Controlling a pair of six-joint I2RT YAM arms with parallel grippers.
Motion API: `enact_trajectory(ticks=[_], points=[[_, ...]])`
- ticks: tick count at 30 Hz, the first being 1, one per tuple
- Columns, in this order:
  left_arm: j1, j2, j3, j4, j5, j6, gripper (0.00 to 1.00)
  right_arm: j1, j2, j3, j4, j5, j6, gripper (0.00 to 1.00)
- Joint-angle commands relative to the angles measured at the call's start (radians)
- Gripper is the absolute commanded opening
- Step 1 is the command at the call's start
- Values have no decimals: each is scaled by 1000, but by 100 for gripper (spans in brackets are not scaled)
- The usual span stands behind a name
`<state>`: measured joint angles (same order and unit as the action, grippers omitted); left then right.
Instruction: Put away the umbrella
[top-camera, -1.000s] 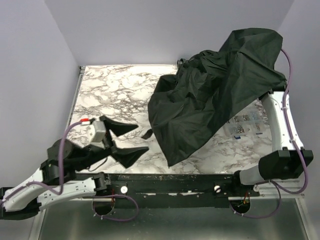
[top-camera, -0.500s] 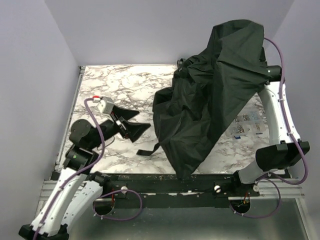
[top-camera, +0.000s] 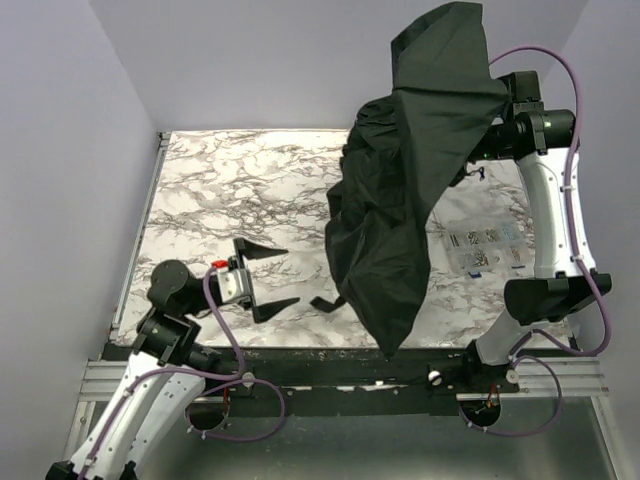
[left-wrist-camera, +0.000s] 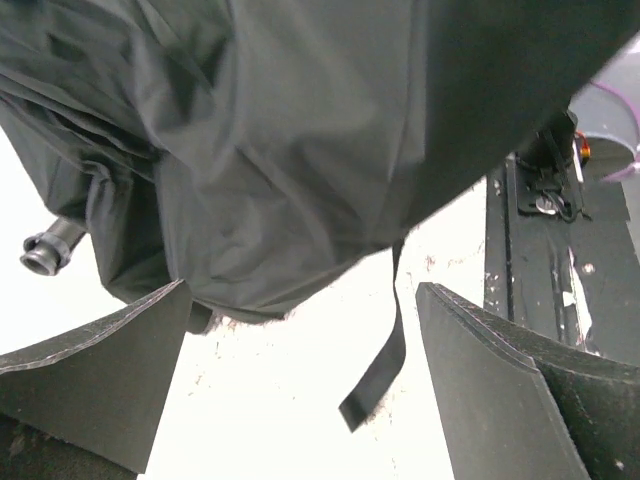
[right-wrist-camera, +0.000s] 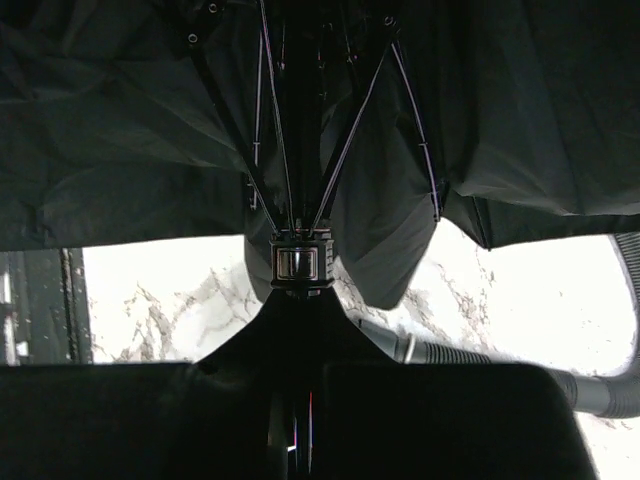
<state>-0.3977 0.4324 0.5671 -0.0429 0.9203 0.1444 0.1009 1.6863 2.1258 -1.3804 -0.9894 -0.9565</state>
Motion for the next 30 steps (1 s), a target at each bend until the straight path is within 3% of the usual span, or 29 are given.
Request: enact_trajectory(ticks=[1, 6, 8, 14, 19, 24, 30], points=[[-6, -25, -120, 15, 114, 115, 95, -5, 1, 55, 17, -93, 113, 0], [-21, 63, -204, 286, 156, -128, 89, -4, -25, 49, 82, -169, 201, 0], [-45, 110, -199, 321, 163, -197, 83, -4, -32, 51, 81, -172, 188, 0], [-81, 136, -173, 267, 162, -200, 81, -4, -36, 83, 88, -179, 167, 0], [-80, 107, -180, 220, 124, -159, 78, -4, -6, 118, 108, -64, 193, 0], [-81, 116, -178, 177, 92, -90, 75, -4, -19, 112, 86, -124, 163, 0], [-70, 142, -143, 252, 40, -213, 76, -4, -106, -63, 203, -196, 183, 0]])
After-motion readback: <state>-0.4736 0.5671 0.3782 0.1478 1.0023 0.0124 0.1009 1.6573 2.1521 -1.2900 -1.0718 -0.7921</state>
